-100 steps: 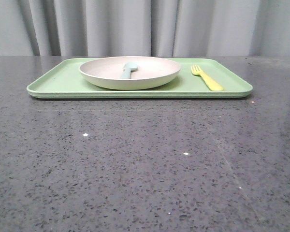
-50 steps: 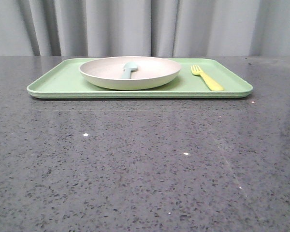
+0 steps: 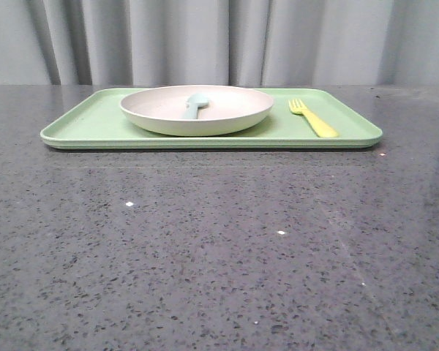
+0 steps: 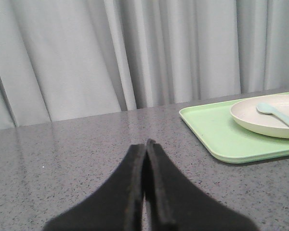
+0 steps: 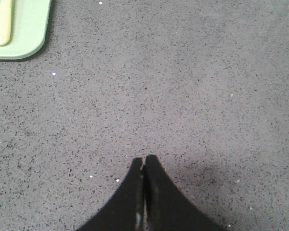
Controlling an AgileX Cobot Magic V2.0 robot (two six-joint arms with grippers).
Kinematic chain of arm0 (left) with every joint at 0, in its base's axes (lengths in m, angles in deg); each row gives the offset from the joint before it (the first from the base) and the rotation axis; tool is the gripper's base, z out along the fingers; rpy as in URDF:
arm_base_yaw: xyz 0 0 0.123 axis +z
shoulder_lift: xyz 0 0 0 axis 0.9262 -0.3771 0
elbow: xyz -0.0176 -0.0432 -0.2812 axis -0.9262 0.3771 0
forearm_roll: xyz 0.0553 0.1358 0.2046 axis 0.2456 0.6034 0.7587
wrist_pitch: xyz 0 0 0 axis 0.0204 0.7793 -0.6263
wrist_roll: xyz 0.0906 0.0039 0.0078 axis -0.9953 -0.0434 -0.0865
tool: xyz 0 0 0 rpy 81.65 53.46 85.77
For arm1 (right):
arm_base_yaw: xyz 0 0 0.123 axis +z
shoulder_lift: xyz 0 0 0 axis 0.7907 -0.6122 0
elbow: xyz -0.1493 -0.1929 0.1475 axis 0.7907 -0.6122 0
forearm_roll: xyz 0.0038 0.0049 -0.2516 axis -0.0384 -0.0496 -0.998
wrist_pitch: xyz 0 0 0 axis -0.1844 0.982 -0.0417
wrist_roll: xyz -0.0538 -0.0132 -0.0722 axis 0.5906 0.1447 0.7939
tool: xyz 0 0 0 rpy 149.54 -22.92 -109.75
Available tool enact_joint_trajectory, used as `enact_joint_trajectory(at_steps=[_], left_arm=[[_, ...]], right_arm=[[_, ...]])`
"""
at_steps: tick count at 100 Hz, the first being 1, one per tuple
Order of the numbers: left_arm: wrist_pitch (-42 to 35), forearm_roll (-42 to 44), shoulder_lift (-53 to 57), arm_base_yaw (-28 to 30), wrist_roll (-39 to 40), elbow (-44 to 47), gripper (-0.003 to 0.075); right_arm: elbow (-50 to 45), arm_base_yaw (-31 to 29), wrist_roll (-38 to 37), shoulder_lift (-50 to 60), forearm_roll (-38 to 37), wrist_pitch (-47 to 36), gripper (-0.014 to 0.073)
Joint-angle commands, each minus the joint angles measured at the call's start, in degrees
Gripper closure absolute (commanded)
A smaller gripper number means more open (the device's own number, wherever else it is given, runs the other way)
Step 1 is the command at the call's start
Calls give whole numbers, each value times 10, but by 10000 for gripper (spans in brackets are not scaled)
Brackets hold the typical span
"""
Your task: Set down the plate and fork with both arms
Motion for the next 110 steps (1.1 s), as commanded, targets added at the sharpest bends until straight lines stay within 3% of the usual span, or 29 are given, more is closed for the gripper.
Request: enact_joint_trajectory(at_steps=[1,110], left_arm=[[-42,-6,19,-3,9,8,741],[-42,-6,19,-3,9,8,741]], right_arm=[[15,-3,5,-1,-12,-32,713],[15,-3,5,4,-3,-33,713]])
